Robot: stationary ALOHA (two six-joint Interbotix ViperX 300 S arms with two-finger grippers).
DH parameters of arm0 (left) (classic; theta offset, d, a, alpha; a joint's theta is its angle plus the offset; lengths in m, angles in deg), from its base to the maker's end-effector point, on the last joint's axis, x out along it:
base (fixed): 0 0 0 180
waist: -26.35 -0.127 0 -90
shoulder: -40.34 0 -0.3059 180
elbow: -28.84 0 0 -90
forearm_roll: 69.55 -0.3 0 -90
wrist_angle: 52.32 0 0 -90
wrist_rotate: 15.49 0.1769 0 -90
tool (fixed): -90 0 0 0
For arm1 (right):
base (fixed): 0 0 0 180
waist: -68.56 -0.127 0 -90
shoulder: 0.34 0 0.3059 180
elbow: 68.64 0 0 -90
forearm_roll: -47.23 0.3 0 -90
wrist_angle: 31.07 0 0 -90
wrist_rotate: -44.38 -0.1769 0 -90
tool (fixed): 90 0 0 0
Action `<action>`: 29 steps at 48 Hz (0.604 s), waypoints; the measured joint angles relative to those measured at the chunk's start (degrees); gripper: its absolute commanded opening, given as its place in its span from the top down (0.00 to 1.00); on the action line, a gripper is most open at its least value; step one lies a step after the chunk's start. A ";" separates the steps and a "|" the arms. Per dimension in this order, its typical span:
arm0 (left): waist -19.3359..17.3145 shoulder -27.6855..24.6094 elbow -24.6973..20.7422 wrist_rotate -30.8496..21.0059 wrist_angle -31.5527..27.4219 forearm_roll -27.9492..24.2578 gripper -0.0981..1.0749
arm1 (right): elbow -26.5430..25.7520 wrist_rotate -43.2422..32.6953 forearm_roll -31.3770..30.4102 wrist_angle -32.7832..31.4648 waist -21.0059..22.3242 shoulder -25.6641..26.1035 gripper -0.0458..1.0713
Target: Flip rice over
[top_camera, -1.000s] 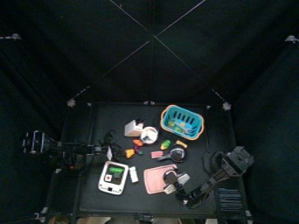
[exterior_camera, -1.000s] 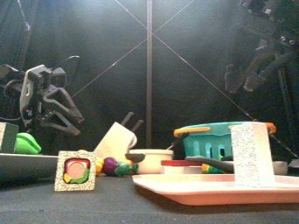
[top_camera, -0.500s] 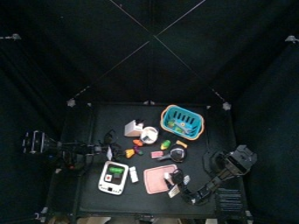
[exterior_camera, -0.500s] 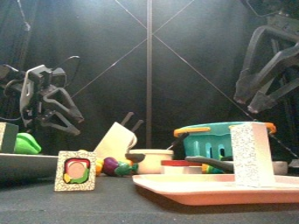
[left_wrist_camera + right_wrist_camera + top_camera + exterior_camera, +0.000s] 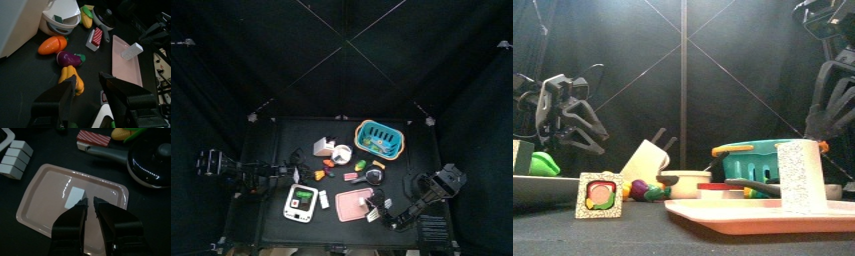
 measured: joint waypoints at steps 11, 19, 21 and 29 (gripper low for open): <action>0.00 0.00 0.00 0.00 0.00 0.00 0.23 | 0.26 0.09 -0.62 4.13 1.85 -0.97 0.42; 0.00 0.00 0.00 -0.09 0.00 0.00 0.23 | 0.26 0.09 -3.52 6.94 3.34 -1.05 0.42; 0.00 0.00 0.00 0.00 -0.09 0.00 0.23 | 0.18 0.09 -4.04 7.38 3.60 -1.14 0.42; 0.00 0.00 0.00 0.00 0.00 0.00 0.23 | -0.53 0.26 -5.89 8.00 3.96 -1.14 0.42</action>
